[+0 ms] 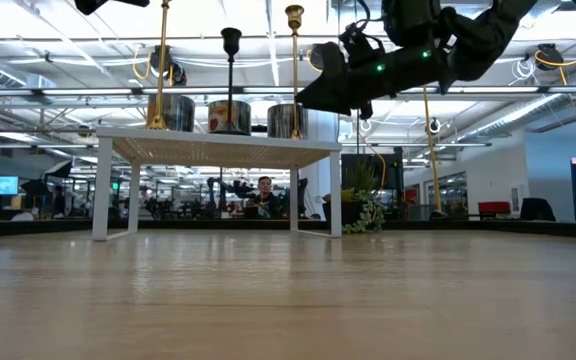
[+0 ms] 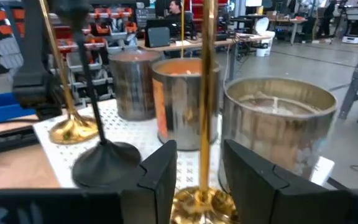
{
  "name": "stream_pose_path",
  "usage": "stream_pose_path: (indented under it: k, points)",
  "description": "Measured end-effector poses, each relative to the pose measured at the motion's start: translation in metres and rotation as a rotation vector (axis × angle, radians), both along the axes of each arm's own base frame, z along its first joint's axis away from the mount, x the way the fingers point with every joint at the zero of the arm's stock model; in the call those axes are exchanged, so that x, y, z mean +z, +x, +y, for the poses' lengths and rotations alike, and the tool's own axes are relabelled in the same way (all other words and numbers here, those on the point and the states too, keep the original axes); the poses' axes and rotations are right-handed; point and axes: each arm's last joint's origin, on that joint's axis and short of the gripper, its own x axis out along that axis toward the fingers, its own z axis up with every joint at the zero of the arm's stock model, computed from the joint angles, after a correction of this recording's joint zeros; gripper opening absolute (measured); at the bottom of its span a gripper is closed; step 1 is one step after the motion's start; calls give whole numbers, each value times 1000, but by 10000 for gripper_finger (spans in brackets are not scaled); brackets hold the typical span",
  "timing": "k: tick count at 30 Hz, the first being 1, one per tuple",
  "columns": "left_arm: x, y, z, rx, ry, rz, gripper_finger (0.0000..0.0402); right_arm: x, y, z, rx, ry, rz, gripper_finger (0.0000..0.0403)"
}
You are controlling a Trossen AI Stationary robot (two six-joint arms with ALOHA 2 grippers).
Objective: Pick & Place candle stick holders
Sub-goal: Adjust the gold candle holder on the shelf
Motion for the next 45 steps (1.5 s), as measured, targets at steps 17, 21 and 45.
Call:
stream_pose_path:
  k: [17,21,45]
  points:
    - [0,0,0,0,-1,0,152,6,0,-3,37,-7,-60,126]
    - [0,0,0,-6,9,1,152,6,0,-3,36,-7,-61,126]
    - [0,0,0,-28,43,8,152,40,15,-14,17,-59,-44,123]
